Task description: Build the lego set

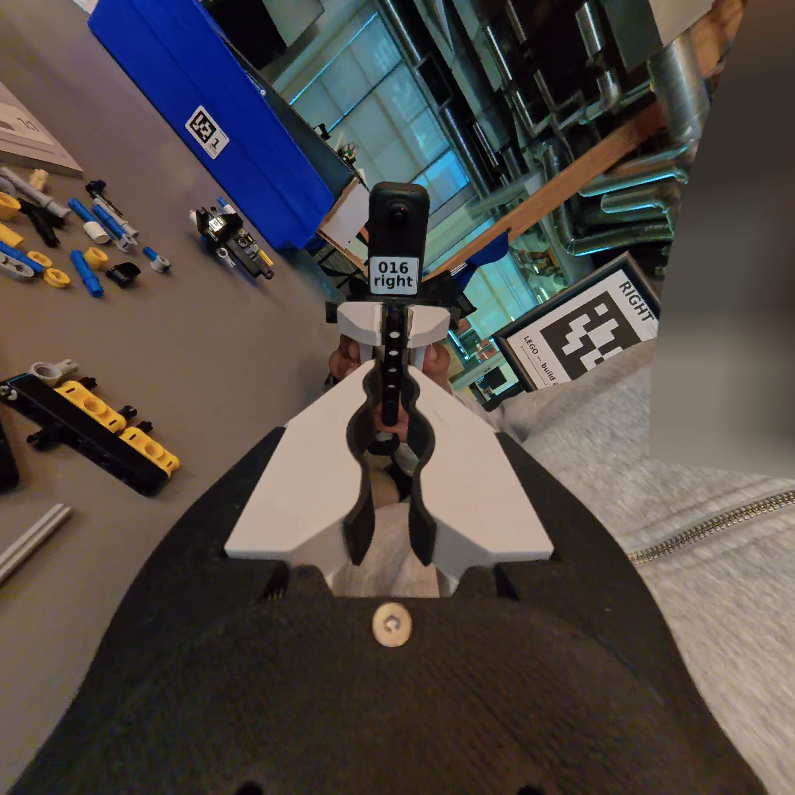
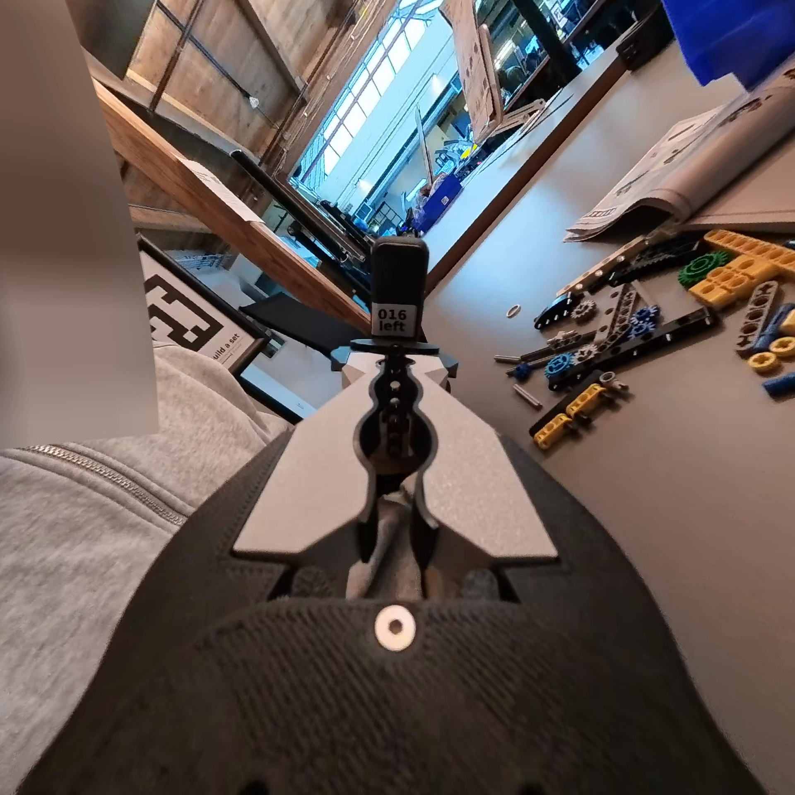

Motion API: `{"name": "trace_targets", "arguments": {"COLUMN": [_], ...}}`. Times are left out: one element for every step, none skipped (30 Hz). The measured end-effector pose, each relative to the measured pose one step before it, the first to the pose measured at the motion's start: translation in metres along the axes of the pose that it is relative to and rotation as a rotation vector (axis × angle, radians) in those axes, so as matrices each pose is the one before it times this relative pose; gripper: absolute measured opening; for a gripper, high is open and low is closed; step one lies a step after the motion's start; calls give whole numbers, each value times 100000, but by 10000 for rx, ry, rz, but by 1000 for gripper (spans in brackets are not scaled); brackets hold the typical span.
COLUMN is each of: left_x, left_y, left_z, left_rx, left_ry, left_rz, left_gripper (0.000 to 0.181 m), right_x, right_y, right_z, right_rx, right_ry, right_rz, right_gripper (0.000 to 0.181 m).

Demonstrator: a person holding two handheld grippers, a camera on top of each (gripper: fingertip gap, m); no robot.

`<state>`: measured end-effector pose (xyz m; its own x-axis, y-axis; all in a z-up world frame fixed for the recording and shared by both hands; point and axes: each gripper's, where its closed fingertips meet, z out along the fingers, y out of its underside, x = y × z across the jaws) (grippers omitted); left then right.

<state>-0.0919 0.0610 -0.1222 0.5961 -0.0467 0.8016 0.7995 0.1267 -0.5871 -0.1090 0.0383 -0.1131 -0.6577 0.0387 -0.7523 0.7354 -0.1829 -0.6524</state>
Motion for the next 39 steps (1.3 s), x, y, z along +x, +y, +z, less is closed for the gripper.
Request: {"name": "trace_targets", "arguments": {"left_x": [64,26,76,14,-43,-40,-84,-106,-224,-369,-682,-1004,-1216,-1188,-1098,-699,-382,-192,141,367,217,57,132,-116,-296,-186,-252,-178,-67,40,158,394,591,545,504,469,374,299,196], "left_y": [9,16,24,45,25,11,-123,-357,-460,-430,-349,-228,-53,110,213,205,151,153,200,225,253,229,209,147,112,180,253,87,169,214,249,237,338,131,248,248,240,174,60], "left_z": [-7,-15,-2,25,17,-43,-153,-315,-416,-468,-481,-467,-387,-269,-126,27,115,233,340,417,454,488,453,428,363,298,226,82,47,-17,-55,-78,-42,-127,-129,-178,-162,-182,-209], "left_rx": [-2,4,0,-31,-53,-68,6,147,203,165,108,40,-65,-172,-236,-207,-136,-124,-158,-169,-189,-196,-202,-188,-178,-225,-257,-127,-170,-193,-206,-161,-185,3,-54,-53,-74,-50,-11], "left_ry": [78,57,44,-45,-109,-93,-101,-102,-179,-297,-537,-776,-943,-931,-892,-657,-494,-395,-196,-70,-148,-215,-114,-224,-331,-292,-353,-345,-291,-261,-183,-21,136,118,132,131,120,112,71], "left_rz": [-69,-41,4,41,65,32,-33,-75,-133,-111,-18,96,204,305,339,432,449,433,439,438,417,378,336,189,164,233,215,225,248,303,256,152,-14,-102,-128,-80,-99,-95,-98], "left_gripper": [5,5,5,5,5,5,6,7,10,11,12,13,14,16,19,21,23,26,29,33,38,45,49,50,51,52,53,54,54,52,46,40,36,34,32,30,28,26,26], "right_x": [-51,-27,-57,-11,35,47,135,291,499,642,595,446,317,208,131,130,99,48,-60,-100,-54,-5,-37,-85,-134,-199,-193,-80,-10,34,68,85,112,141,122,101,81,66,47], "right_y": [17,5,14,5,-8,-107,-371,-483,-403,-254,-139,-30,51,67,72,104,120,118,110,67,32,8,-38,-113,-193,-220,-198,-181,-110,-46,-32,-24,-53,-97,-133,-151,-149,-118,-86], "right_z": [-7,-6,-15,-31,-44,-112,-260,-381,-435,-411,-305,-175,-43,50,126,156,147,87,-3,-124,-239,-285,-308,-302,-296,-263,-255,-220,-169,-132,-105,-89,-109,-140,-149,-153,-149,-113,-90], "right_rx": [2,1,8,16,21,69,190,195,96,5,-62,-109,-132,-103,-65,-50,-32,-13,-4,0,13,28,61,95,127,117,91,84,54,28,28,29,39,65,74,83,81,67,51], "right_ry": [22,45,21,49,59,32,46,94,211,325,338,276,208,127,59,28,-13,-52,-96,-90,-42,-21,-46,-87,-114,-140,-117,-48,-20,-21,-21,-30,-17,-8,-17,-33,-31,-32,-27], "right_rz": [-43,-52,-45,-42,-27,22,68,62,-14,-128,-215,-229,-217,-204,-178,-138,-91,-19,48,40,-4,-4,36,79,99,83,45,7,5,26,62,86,90,88,99,99,88,77,66], "right_gripper": [4,4,4,4,4,4,4,4,4,3,4,4,4,4,4,4,5,5,5,4,4,4,4,4,4,4,4,4,4,4,4,4,4,4,4,4,4,4,4]}}
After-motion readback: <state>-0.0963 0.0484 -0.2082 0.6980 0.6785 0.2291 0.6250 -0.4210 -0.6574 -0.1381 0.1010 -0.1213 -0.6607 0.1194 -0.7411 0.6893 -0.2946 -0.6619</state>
